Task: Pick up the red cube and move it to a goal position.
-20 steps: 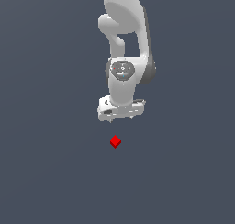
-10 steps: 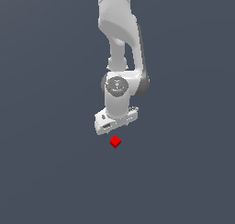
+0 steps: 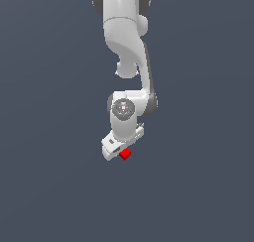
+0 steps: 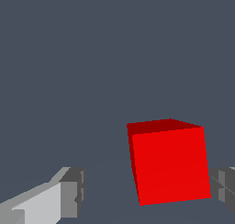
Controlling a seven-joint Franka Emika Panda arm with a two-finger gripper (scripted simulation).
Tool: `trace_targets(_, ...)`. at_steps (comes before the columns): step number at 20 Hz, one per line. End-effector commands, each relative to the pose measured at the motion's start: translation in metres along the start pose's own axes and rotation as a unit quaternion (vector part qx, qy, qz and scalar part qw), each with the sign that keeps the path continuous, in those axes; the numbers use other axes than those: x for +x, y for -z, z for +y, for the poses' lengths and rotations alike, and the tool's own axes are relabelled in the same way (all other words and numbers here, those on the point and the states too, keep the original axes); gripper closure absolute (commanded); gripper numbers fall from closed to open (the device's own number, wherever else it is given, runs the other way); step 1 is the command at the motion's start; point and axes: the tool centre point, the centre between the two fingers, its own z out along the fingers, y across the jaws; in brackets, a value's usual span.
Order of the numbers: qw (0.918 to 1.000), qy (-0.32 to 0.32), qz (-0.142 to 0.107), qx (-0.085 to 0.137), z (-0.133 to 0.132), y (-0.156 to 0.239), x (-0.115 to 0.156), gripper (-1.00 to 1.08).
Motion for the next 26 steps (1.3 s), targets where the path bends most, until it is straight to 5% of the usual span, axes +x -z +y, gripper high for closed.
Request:
trace_targets(1,0.9998,0.022,0.002,-0.001,0.004,-0.007,0.005,-0.92)
trace_targets(11,0.9984,0.057,0.005,-0.003,0.01,-0.018,0.013,-0.92)
trace_targets(12,0.9984,0.057,0.005,-0.003,0.01,-0.018,0.013,1.08)
trace_targets(26,0.9984,0.057,0.004,-0.003,0.009,-0.015,0.012,1.08)
